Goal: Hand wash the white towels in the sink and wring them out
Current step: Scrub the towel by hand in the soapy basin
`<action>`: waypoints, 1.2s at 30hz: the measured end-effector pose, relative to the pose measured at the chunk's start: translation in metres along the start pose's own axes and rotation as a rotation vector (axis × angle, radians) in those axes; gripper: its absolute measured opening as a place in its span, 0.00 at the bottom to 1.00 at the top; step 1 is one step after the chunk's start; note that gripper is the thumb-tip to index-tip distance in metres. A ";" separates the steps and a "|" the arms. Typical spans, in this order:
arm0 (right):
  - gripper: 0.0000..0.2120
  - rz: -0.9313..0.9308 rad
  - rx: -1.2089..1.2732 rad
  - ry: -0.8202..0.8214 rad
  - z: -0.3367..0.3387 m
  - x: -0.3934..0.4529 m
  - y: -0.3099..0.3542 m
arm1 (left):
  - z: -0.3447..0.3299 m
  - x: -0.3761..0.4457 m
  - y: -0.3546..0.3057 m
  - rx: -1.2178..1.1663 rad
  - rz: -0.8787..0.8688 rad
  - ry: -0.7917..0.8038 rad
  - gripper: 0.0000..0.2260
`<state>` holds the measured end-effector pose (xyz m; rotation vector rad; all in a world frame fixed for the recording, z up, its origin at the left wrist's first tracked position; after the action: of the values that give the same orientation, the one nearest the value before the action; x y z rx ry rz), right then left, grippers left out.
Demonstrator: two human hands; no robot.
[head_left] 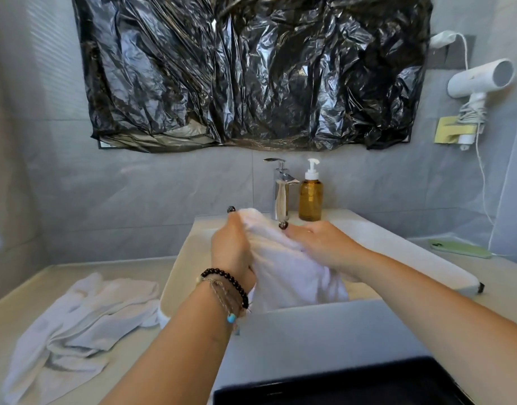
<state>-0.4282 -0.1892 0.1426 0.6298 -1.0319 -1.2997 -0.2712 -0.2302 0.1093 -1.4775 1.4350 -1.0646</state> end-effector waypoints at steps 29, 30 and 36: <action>0.11 -0.085 0.461 0.649 -0.048 0.044 0.004 | -0.042 0.049 -0.072 0.361 -0.532 0.179 0.08; 0.13 -0.043 0.345 0.621 -0.048 0.046 0.003 | -0.044 0.048 -0.069 0.372 -0.521 0.180 0.07; 0.14 0.164 0.834 -0.092 0.047 0.085 0.001 | -0.070 0.046 -0.011 0.536 -0.190 0.525 0.21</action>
<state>-0.4737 -0.2638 0.1857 1.0803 -1.6772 -0.7215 -0.3332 -0.2754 0.1444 -0.9931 1.2070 -1.8870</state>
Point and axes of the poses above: each hand's wrist, its own x-axis towards the middle knuckle, its own z-axis out of the back of the hand, y = z × x, the point moved 10 cm from there along x, towards the middle knuckle, and after that the axes turned 6 degrees about x, right-handed, at the moved point
